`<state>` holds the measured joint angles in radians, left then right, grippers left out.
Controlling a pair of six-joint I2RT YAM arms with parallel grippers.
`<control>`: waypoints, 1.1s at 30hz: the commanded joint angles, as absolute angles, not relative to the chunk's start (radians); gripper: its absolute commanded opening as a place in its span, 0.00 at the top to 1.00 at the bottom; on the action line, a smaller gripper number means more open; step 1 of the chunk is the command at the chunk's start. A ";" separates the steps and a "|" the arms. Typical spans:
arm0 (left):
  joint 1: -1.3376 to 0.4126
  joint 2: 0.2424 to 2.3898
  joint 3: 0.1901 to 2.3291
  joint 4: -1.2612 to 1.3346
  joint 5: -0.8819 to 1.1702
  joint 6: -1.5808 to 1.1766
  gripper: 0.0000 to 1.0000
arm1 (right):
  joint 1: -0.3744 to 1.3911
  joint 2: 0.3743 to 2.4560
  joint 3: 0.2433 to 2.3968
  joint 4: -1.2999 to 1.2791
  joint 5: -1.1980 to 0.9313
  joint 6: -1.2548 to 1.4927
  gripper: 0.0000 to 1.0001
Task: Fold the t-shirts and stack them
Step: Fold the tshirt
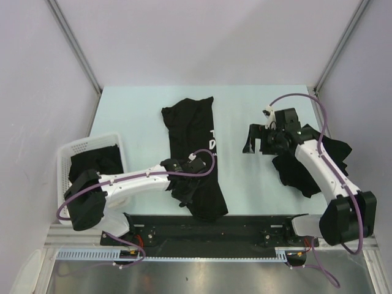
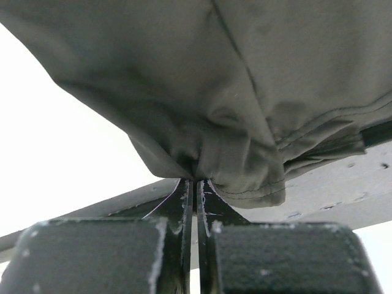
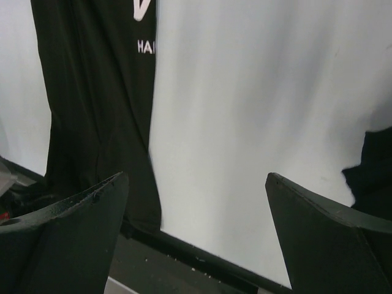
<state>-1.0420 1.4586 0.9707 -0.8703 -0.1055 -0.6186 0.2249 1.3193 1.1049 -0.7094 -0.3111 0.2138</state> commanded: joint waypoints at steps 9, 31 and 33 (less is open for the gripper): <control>-1.032 1.456 0.994 -0.933 -0.107 -0.591 1.00 | 0.279 1.056 0.853 -0.707 -0.360 0.377 0.00; -1.034 1.367 0.962 -0.862 -0.086 -0.600 1.00 | 0.911 0.977 0.531 -0.347 0.083 0.877 0.00; -1.034 1.358 0.965 -0.868 -0.087 -0.594 1.00 | 0.942 1.003 0.515 -0.309 0.116 0.902 0.00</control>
<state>-1.0401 1.4124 0.9611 -0.8879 -0.0956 -0.6014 0.8799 0.9676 0.5327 -0.4347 -0.0280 0.7959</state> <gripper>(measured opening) 0.011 0.994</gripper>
